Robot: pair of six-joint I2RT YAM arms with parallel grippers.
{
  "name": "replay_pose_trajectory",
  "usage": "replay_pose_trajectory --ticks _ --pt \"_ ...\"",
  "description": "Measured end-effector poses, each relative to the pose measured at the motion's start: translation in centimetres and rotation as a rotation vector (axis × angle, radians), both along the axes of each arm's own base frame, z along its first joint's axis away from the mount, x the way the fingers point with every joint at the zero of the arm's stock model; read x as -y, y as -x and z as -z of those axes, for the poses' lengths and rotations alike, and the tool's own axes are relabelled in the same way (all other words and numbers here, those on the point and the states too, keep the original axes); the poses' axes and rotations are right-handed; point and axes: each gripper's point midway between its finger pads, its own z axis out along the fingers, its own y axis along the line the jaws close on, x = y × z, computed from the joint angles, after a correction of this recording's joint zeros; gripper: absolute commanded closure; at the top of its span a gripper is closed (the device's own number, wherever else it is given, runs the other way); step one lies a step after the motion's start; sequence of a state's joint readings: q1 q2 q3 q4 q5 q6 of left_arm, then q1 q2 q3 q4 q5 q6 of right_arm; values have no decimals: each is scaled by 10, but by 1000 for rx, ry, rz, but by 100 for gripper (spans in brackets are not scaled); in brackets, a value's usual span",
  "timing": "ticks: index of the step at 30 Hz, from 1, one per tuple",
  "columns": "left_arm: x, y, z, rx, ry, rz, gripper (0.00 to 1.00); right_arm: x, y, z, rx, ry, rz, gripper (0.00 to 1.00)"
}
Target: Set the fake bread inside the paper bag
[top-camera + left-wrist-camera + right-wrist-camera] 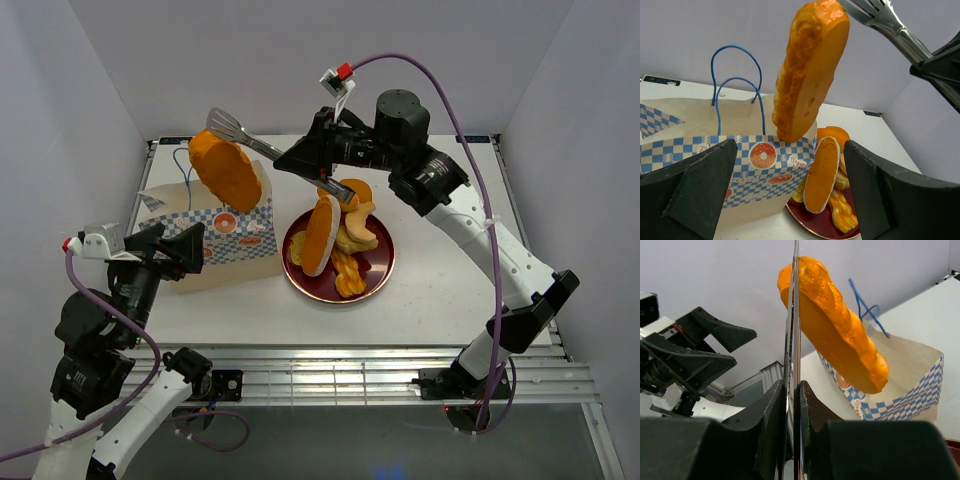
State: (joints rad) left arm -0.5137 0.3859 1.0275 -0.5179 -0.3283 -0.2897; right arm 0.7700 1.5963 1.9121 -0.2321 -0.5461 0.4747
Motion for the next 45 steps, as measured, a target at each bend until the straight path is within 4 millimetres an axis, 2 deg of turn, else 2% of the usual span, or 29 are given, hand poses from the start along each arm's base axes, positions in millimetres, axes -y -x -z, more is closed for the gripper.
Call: replay_pose_trajectory --ticks 3,10,21,28,34,41,43,45 --pt "0 1 1 -1 -1 0 2 -3 -4 11 -9 19 6 92" --pt "-1 3 0 3 1 0 2 -9 -9 12 -3 15 8 92" --pt "-1 3 -1 4 2 2 2 -7 -8 -22 51 -43 9 92" --pt "-1 3 -1 5 2 3 2 -8 -9 -24 55 -47 9 92" --pt "-1 3 -1 4 2 3 2 -12 -13 -15 42 -34 10 92" --pt "-1 3 1 1 0 3 2 -18 -20 18 -8 20 17 92" --pt "-1 2 2 -2 -2 3 2 -19 -22 29 -27 39 16 86" --pt "0 2 3 -4 -3 3 2 -21 -23 39 -42 54 16 74"
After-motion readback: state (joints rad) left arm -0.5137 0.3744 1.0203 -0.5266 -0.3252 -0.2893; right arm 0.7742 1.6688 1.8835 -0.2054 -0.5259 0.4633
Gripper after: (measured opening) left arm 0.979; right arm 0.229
